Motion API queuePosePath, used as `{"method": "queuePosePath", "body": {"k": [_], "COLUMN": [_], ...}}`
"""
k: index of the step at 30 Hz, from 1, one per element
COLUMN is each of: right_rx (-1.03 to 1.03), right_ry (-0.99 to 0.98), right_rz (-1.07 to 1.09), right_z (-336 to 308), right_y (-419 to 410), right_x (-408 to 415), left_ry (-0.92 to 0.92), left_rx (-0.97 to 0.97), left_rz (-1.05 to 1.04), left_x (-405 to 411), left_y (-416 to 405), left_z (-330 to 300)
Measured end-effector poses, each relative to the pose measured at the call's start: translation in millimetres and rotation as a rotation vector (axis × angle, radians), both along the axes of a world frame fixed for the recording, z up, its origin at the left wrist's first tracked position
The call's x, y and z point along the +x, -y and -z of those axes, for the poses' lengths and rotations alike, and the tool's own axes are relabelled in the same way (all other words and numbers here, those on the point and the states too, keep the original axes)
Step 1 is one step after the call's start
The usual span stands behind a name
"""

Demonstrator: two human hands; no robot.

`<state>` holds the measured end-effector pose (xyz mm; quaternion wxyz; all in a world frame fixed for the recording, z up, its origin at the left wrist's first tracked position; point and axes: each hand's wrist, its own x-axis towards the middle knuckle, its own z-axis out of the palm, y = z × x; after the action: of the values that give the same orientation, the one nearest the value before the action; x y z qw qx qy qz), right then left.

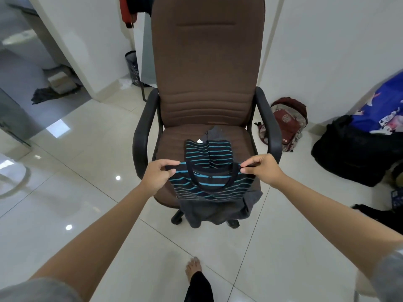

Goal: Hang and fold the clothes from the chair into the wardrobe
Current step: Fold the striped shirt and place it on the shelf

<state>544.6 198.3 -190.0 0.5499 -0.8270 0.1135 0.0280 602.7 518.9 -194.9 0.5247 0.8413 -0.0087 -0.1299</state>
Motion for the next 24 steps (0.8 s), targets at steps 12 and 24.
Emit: {"method": "queuePosePath", "body": {"k": [12, 24], "right_rx": [-0.038, 0.009], "right_ry": [-0.089, -0.222], "right_rz": [0.058, 0.096], "right_z": [51.1, 199.6], "right_y": [32.9, 68.1], "right_x": [179.8, 307.8], "left_ry": [-0.151, -0.365], "left_rx": [-0.060, -0.070], "left_rz": [0.052, -0.132], "left_x": [194.8, 307.8], "left_y": [69.5, 102.9], "left_z": [44.7, 186.5]}}
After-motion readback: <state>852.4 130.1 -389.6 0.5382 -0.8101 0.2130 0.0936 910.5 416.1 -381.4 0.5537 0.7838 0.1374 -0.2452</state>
